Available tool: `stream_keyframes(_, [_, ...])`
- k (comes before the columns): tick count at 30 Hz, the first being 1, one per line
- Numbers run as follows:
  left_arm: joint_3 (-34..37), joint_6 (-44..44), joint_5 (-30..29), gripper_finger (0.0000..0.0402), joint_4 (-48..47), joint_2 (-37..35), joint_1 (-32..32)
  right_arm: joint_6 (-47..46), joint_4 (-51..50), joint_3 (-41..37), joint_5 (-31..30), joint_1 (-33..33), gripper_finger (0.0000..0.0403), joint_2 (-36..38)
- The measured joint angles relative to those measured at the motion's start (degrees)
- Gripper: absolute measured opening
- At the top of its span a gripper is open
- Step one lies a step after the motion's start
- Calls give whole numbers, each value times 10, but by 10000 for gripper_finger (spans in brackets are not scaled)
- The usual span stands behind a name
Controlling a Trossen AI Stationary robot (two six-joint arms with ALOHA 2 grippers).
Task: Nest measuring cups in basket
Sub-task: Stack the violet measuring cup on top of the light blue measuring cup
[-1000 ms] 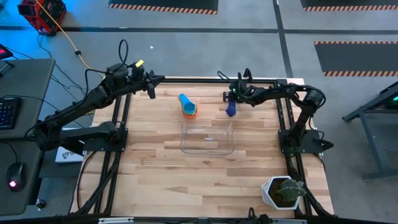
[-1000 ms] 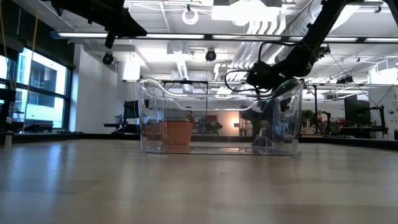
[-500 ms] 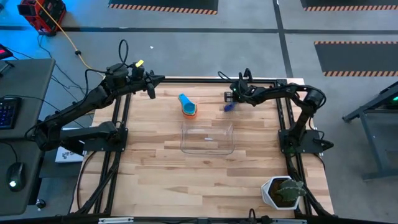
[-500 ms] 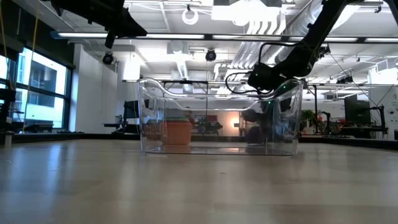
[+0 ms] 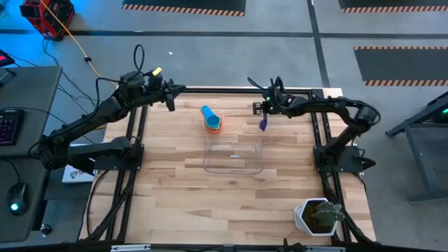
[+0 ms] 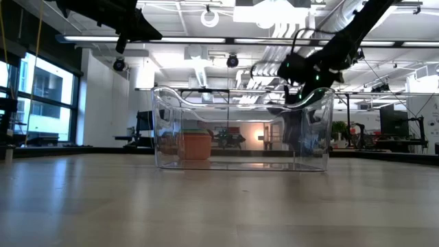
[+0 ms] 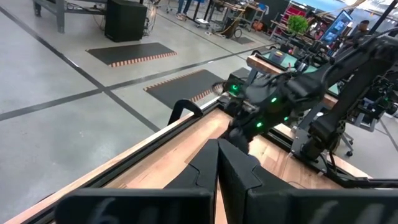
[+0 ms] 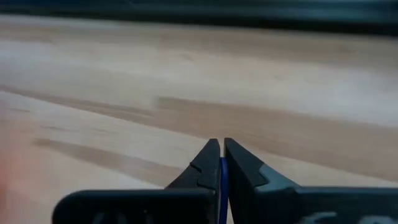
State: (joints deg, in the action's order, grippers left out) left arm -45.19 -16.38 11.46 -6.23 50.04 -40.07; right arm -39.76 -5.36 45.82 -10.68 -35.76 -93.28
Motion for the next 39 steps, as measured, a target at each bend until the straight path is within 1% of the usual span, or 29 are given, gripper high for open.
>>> stream_keyframes(4, [0,0,0,0,0,0,0,12,31,1,3,22,2,55])
stream_keyframes(8, [0,-16,0,0,1,0,0,18,123,1,22,52,1,95])
stream_keyframes(11, [0,-28,0,1,13,4,2,18,205,3,28,78,1,105])
stream_keyframes(14, [0,-30,0,13,42,15,11,21,235,26,59,98,1,104])
stream_keyframes(17, [0,-44,0,40,90,38,31,49,240,66,77,122,1,101])
stream_keyframes(20, [0,-52,4,79,140,74,63,85,228,110,82,138,0,101])
stream_keyframes(22, [0,-55,8,109,155,97,83,107,206,141,84,143,0,101])
stream_keyframes(25, [0,-66,11,153,176,123,107,140,163,183,113,144,0,101])
stream_keyframes(27, [0,-99,12,180,193,140,118,158,156,204,133,145,0,101])
stream_keyframes(29, [0,-144,27,201,220,158,124,174,156,217,157,148,0,101])
stream_keyframes(33, [0,-210,75,222,305,193,137,192,160,232,183,160,0,101])
stream_keyframes(36, [0,-225,80,223,365,213,150,193,157,232,183,172,0,101])
stream_keyframes(39, [0,-225,81,221,391,224,160,194,159,232,181,183,0,101])
